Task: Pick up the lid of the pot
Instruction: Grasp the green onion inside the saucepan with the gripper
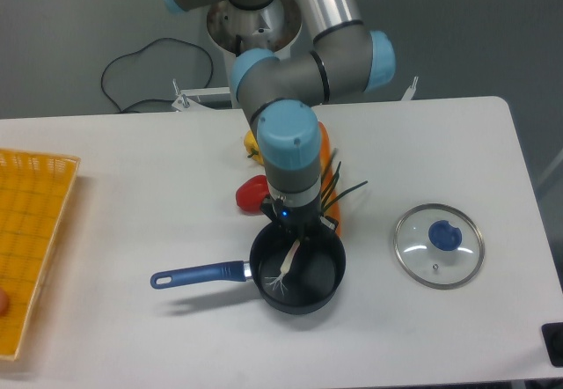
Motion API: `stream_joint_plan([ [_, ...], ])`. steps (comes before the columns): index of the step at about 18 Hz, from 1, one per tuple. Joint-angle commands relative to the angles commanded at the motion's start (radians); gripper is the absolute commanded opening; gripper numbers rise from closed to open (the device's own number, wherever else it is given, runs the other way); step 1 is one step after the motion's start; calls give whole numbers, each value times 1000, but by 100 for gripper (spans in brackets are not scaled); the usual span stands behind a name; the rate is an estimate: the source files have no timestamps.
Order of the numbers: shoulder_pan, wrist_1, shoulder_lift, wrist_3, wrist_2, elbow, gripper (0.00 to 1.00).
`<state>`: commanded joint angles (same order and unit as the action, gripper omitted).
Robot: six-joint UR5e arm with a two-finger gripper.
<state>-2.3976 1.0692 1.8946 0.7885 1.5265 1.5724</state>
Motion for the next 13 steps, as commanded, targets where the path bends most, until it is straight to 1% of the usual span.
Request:
stream_joint_plan([
  [4,15,-2,-40,-29,-52,-37,0],
  [7,28,-3,-52,-40,-69,-68,0],
  [13,63,-14,-61,-83,-100,-98,0],
])
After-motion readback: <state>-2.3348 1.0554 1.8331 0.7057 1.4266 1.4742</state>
